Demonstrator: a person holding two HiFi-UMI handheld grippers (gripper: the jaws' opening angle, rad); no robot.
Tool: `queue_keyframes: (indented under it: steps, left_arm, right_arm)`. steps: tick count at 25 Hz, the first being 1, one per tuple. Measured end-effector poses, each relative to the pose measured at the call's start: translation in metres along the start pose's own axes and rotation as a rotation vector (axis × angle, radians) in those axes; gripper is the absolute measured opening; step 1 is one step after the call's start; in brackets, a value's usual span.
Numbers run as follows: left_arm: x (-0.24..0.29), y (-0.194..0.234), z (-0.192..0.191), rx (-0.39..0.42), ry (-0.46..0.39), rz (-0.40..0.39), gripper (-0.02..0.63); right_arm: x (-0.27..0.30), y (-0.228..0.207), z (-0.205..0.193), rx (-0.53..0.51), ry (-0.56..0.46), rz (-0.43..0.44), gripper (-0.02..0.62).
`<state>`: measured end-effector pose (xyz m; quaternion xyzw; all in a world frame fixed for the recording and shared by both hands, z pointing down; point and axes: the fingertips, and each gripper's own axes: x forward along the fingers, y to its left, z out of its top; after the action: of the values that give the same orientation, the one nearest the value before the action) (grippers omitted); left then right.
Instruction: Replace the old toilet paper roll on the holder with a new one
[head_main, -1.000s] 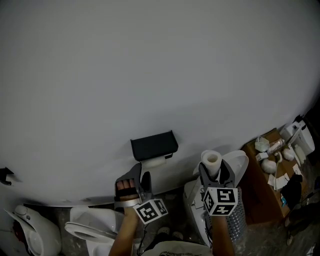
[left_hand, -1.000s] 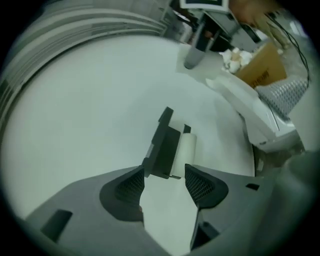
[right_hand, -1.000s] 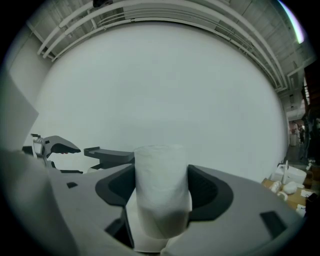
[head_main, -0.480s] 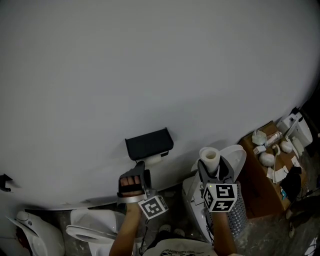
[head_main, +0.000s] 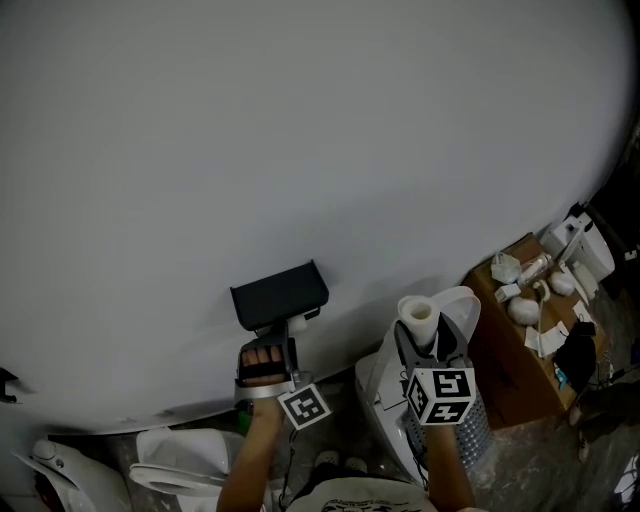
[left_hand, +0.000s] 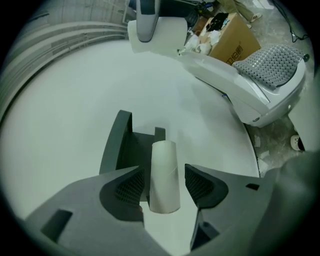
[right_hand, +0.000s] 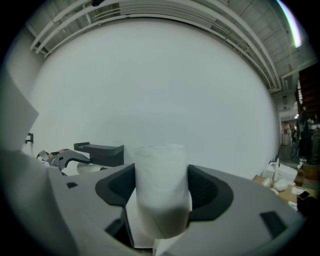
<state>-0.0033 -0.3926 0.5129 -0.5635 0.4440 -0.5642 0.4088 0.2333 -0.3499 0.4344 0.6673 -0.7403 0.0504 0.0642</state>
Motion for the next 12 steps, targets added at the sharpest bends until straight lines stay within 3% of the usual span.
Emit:
queue_keyframes:
  steps: [4, 12]
  left_arm:
    - [0.010, -0.007, 0.002, 0.007, 0.014, -0.028, 0.244]
    - [0.020, 0.000, 0.010, 0.020, 0.023, 0.011, 0.199]
  right_arm:
    - [-0.002, -0.010, -0.004, 0.003, 0.012, -0.016, 0.306]
    - [-0.002, -0.024, -0.012, 0.014, 0.030, -0.039, 0.306]
